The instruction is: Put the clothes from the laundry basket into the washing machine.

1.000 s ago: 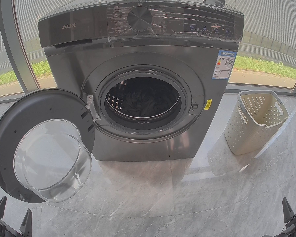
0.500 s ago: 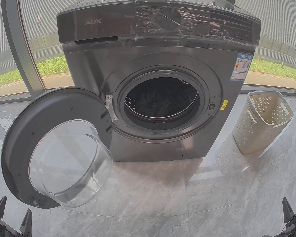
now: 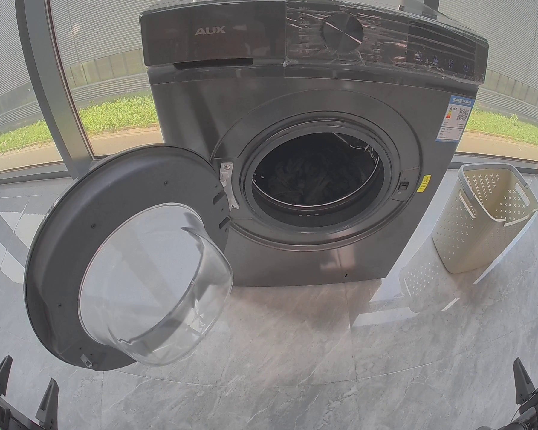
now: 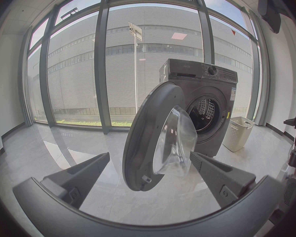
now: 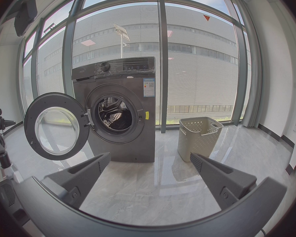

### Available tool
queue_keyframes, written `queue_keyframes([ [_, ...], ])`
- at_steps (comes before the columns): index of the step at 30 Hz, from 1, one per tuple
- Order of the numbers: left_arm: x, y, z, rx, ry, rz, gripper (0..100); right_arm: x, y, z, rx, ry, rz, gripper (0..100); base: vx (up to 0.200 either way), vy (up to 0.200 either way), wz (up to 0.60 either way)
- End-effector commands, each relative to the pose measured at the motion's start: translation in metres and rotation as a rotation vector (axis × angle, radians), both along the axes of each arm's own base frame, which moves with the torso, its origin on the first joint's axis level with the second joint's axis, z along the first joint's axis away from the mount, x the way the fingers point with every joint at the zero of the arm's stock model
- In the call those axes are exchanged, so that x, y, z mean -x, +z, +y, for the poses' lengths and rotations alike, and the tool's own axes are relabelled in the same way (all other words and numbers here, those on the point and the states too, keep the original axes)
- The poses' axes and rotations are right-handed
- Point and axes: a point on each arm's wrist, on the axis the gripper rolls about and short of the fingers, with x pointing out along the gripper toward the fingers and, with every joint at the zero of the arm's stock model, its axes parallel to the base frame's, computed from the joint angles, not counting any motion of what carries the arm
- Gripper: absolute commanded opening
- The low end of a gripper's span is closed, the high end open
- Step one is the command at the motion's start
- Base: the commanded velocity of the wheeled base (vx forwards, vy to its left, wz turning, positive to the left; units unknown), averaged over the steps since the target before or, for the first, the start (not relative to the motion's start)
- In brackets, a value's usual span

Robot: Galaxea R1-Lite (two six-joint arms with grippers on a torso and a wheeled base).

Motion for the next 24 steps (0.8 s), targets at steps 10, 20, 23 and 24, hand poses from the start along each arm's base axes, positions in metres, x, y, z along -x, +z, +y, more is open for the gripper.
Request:
queue_keyframes([
  [10, -0.0004, -0.0047, 0.0000, -0.012, 0.000, 0.005, 100, -0.0001, -0.0048, 0.0001, 0.000, 0.003, 0.002, 100, 0.000, 0.000, 0.00],
  [20, -0.0004, -0.0047, 0.0000, -0.013, -0.001, 0.005, 100, -0.0002, -0.0053, 0.0001, 0.000, 0.003, 0.003, 100, 0.000, 0.160, 0.00],
  [23, -0.0003, -0.0047, -0.0001, -0.013, 0.002, 0.004, 100, -0.0002, -0.0053, 0.0001, 0.000, 0.003, 0.003, 100, 0.000, 0.067, 0.00],
  [24, -0.0003, -0.0047, -0.0001, -0.013, 0.000, 0.004, 100, -0.0002, -0.0053, 0.0001, 0.000, 0.003, 0.003, 100, 0.000, 0.000, 0.00],
])
